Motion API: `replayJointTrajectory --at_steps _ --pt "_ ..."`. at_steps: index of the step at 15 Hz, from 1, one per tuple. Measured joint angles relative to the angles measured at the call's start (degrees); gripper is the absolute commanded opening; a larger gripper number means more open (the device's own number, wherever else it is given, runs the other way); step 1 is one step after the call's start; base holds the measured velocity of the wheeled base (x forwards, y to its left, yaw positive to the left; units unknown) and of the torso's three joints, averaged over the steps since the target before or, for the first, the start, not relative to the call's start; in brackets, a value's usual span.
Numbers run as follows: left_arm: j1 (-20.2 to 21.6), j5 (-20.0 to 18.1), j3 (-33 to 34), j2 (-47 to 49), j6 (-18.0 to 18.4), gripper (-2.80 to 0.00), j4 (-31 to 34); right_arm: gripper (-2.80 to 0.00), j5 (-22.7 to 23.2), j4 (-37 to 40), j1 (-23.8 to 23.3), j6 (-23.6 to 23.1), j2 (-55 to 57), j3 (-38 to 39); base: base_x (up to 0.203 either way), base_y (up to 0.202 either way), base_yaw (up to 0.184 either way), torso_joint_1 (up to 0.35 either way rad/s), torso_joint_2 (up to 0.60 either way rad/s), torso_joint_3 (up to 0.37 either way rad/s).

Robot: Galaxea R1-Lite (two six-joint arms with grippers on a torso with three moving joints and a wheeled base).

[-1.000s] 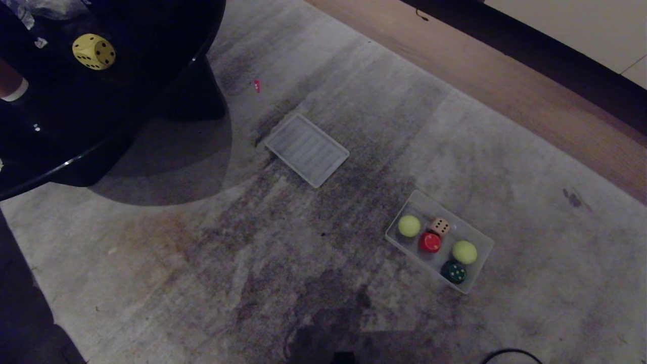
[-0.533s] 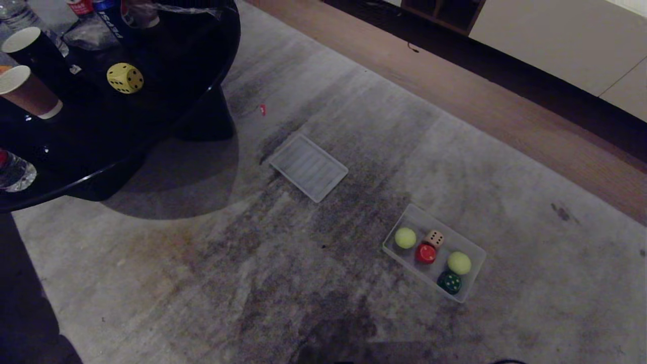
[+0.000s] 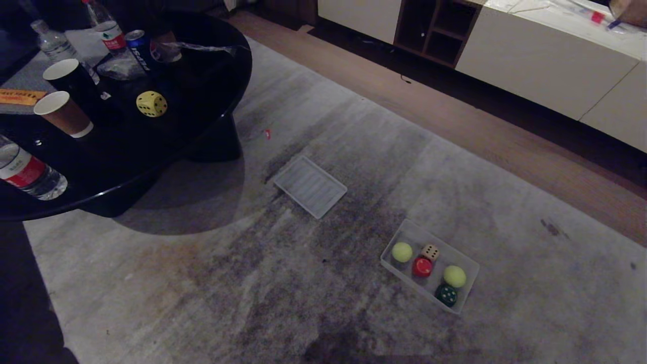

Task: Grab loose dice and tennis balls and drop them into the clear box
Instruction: Pick up toys out of the box

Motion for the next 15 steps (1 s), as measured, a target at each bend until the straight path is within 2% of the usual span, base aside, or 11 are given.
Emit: replayJointTrajectory --at_steps 15 --pt "0.0 0.0 0.0 0.0 0.0 -2.8 0.0 -2.8 0.0 0.0 0.0 -0.1 0.0 0.0 0.0 0.0 0.0 0.004 0.0 0.203"
